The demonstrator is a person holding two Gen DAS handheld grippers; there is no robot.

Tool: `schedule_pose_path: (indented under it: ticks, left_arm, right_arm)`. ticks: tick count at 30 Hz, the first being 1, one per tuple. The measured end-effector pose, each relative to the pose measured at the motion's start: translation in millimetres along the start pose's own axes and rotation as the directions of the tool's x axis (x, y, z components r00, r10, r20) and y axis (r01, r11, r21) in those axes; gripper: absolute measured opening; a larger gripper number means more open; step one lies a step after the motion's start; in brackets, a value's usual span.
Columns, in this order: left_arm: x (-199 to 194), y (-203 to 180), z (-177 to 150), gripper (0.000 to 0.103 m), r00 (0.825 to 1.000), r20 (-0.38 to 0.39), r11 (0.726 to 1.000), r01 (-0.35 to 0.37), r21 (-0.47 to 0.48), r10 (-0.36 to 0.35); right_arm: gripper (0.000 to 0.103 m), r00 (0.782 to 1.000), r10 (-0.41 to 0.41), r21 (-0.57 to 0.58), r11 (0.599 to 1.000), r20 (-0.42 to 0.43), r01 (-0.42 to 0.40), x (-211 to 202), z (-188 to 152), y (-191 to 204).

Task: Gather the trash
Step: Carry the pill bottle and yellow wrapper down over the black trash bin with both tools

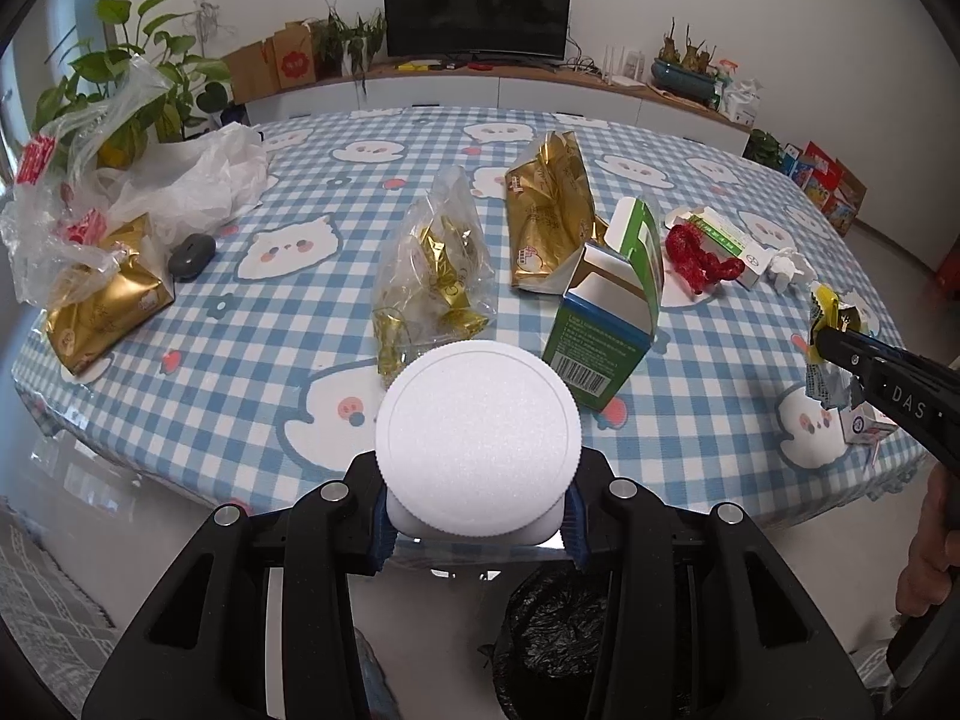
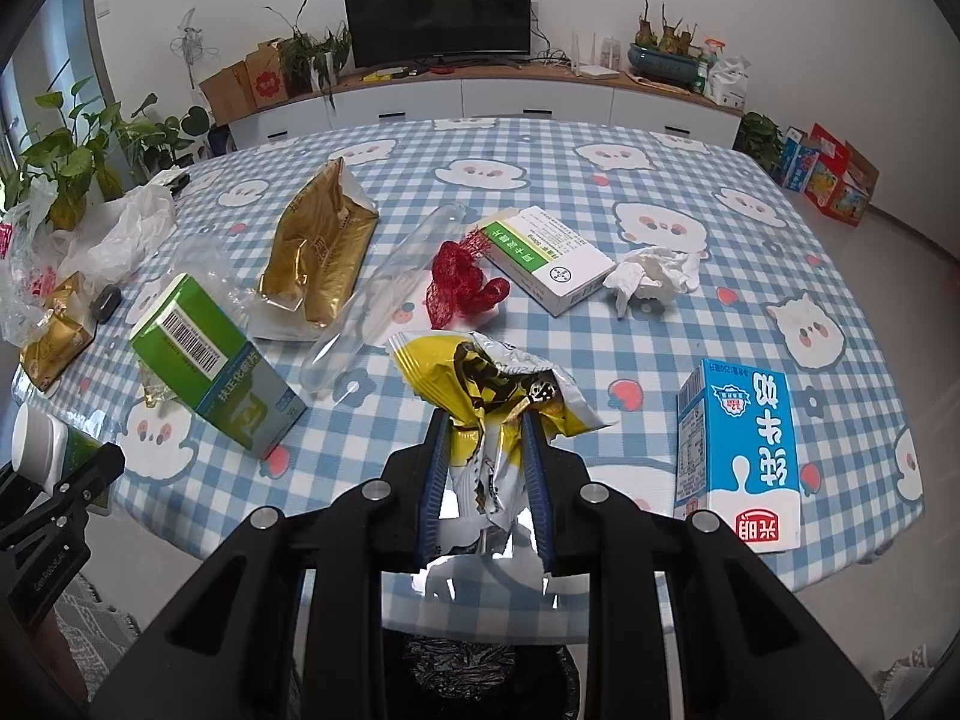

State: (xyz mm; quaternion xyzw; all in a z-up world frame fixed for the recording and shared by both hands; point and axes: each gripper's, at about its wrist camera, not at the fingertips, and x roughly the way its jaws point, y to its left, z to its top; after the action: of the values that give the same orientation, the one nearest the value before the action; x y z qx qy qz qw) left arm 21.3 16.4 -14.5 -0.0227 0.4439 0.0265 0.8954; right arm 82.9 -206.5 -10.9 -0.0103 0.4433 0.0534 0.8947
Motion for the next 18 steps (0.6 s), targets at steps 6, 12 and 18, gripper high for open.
schedule_pose_path:
  ticks: [6,12,18]
  left_arm:
    - [-13,-5,-13,0.041,1.000,-0.004,1.000,0.007,-0.001,-0.007]
    - [-21,-6,-27,0.041,1.000,-0.004,1.000,0.022,-0.012,-0.022]
    - [-20,-9,-41,0.041,1.000,-0.016,1.000,0.014,-0.005,-0.014]
  right_arm:
    - [0.023,1.000,0.009,-0.011,1.000,0.012,-0.009,-17,-12,7]
    - [0.023,1.000,0.017,-0.018,1.000,0.012,-0.017,-29,-27,13]
    - [0.022,1.000,0.012,-0.033,0.999,0.001,-0.012,-38,-48,17]
